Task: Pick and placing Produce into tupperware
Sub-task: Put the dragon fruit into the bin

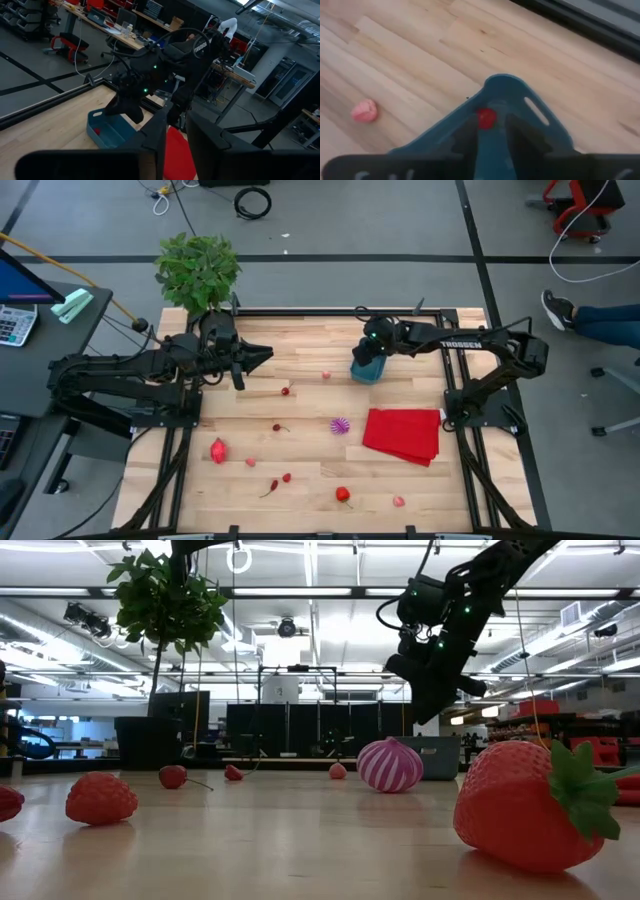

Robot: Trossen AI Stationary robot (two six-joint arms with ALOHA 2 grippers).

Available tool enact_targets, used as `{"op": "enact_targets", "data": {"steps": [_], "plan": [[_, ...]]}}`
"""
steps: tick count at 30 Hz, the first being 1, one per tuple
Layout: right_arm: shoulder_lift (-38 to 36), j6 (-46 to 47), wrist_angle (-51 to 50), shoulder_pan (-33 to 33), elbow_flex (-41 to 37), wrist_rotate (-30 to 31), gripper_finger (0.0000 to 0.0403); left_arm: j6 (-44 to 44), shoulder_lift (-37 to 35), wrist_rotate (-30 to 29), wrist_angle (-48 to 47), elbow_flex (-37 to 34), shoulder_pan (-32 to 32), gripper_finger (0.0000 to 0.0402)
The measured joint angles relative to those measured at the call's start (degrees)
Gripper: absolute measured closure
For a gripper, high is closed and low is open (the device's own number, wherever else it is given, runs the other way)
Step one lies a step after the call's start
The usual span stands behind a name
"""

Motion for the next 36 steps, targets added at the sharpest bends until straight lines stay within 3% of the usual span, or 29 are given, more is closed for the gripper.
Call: {"op": "enact_targets", "data": {"steps": [3, 8, 15, 19, 24, 29, 32, 36], "plan": [[-0.08, 2.60, 0.29, 0.05, 0.00, -3.52, 0.0276, -0.02, 0.00, 0.00, -0.01, 0.00, 0.00, 0.0323], [-0.09, 4.79, 2.04, 2.43, 0.00, -14.46, 0.0269, -0.27, 0.02, 0.02, -1.15, 0.00, -0.02, 0.0324], [-3.06, 5.58, 1.67, 11.89, 0.00, -26.14, 0.0277, -4.17, 0.04, 0.04, -10.05, -0.02, -0.09, 0.0335], [-8.78, 14.04, 0.70, 19.61, 0.00, -31.79, 0.0280, -4.53, 0.04, 0.04, -10.68, -0.02, -0.09, 0.0338], [-15.68, 24.70, 0.62, 35.52, 0.02, -30.37, 0.0281, -3.86, 0.04, 0.03, -10.85, -0.02, -0.07, 0.0336], [-15.73, 32.60, 0.70, 54.94, 0.02, -21.19, 0.0281, -2.57, 0.04, 0.02, -10.87, -0.02, 0.00, 0.0339], [-12.19, 31.79, 0.60, 64.31, 0.02, -16.06, 0.0281, -2.14, 0.04, 0.00, -10.85, -0.02, 0.07, 0.0343], [-7.98, 26.73, 0.65, 70.74, 0.02, -12.21, 0.0281, 7.92, 0.04, 0.00, -10.40, -0.02, -0.02, 0.0349]]}}
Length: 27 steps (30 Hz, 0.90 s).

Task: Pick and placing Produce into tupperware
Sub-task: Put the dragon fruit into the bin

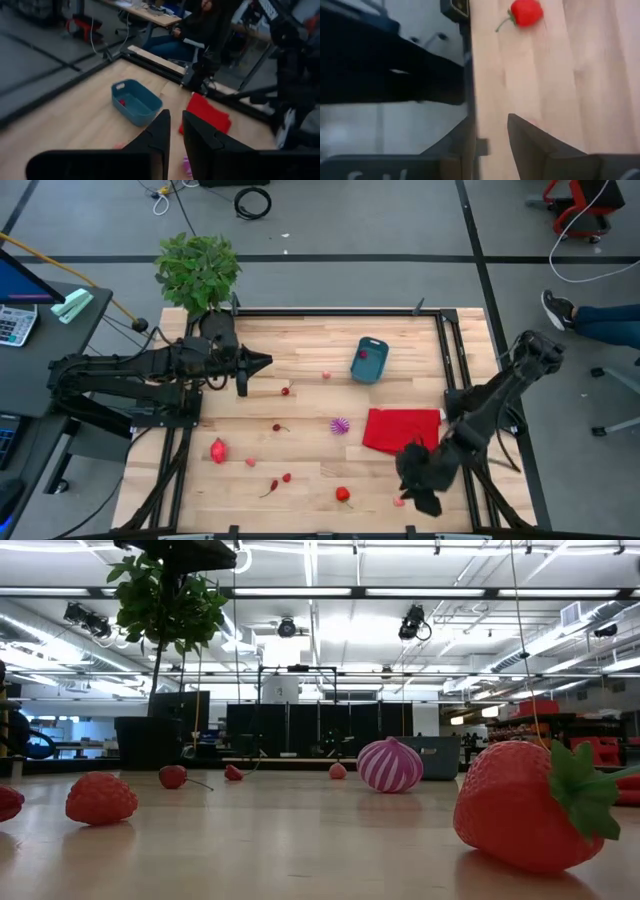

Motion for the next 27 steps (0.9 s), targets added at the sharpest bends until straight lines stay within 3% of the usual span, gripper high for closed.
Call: {"op": "enact_targets", "data": {"steps": [7, 10, 14, 19, 23, 27], "plan": [[1.87, 1.32, 0.10, 0.04, 0.00, 10.13, 0.0281, 2.58, -0.02, 0.48, 6.84, 0.00, -1.26, 0.0362], [1.47, 0.32, 0.34, -0.91, 0.00, 12.96, 0.0281, 1.06, -0.02, 2.72, 5.65, 0.01, -0.85, 0.0364], [1.51, 0.24, -0.05, -3.21, 0.00, 13.09, 0.0279, -7.80, -0.02, 9.30, -2.65, 0.00, -0.68, 0.0351], [1.51, 0.51, 0.00, -6.14, 0.00, 13.18, 0.0262, -17.36, -0.02, 15.90, -11.11, 0.00, -1.45, 0.0296], [1.51, 0.50, -0.01, -8.10, 0.00, 13.10, 0.0243, -30.28, -0.02, 21.44, -19.16, 0.00, -2.20, 0.0247], [1.51, -0.09, -0.04, -9.67, 0.00, 13.21, 0.0232, -44.65, -0.02, 23.80, -31.42, 0.00, -5.50, 0.0229]]}}
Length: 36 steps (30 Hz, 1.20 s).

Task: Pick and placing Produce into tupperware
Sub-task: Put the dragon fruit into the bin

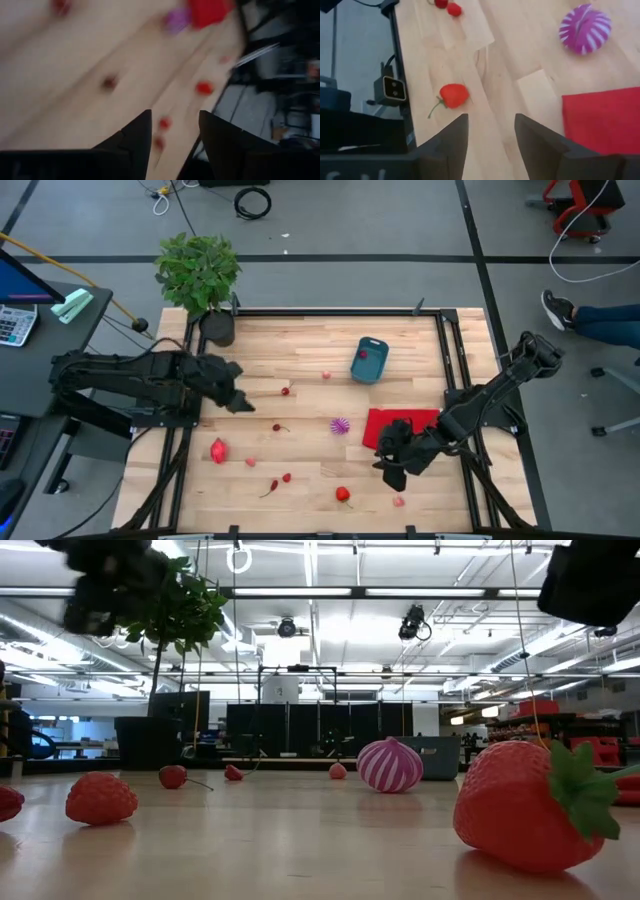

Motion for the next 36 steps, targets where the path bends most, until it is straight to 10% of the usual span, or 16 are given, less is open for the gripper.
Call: {"op": "enact_targets", "data": {"steps": [19, 36], "plan": [[0.00, -0.87, -0.01, -1.59, 0.00, 0.23, 0.0230, -38.82, 5.29, 0.98, -17.92, 0.00, -33.10, 0.0227], [0.00, -0.89, -0.20, -1.60, 0.00, 1.39, 0.0231, -50.77, 23.12, -5.29, -15.69, 0.00, -38.34, 0.0130]]}}
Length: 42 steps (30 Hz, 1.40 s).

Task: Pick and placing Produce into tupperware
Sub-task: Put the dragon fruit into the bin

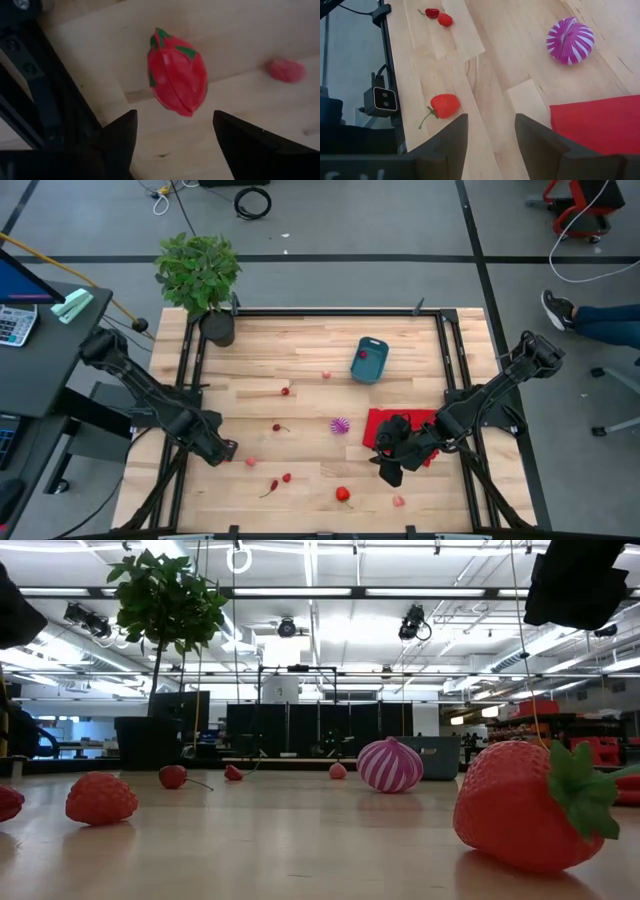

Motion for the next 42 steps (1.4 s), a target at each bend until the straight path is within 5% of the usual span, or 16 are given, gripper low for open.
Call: {"op": "enact_targets", "data": {"steps": [21, 31, 42], "plan": [[0.00, 0.20, 0.02, 0.00, 0.00, 0.00, 0.0231, -7.02, 15.72, -2.61, 8.69, 0.00, 0.09, 0.0125], [0.00, 0.22, 0.02, 0.00, 0.00, 0.02, 0.0231, -6.86, 17.16, -2.72, 10.34, 0.02, 0.57, 0.0166], [0.00, 0.63, 0.02, 0.00, 0.00, 0.04, 0.0231, 6.31, 17.08, -3.14, 12.50, 0.02, 6.79, 0.0164]]}}
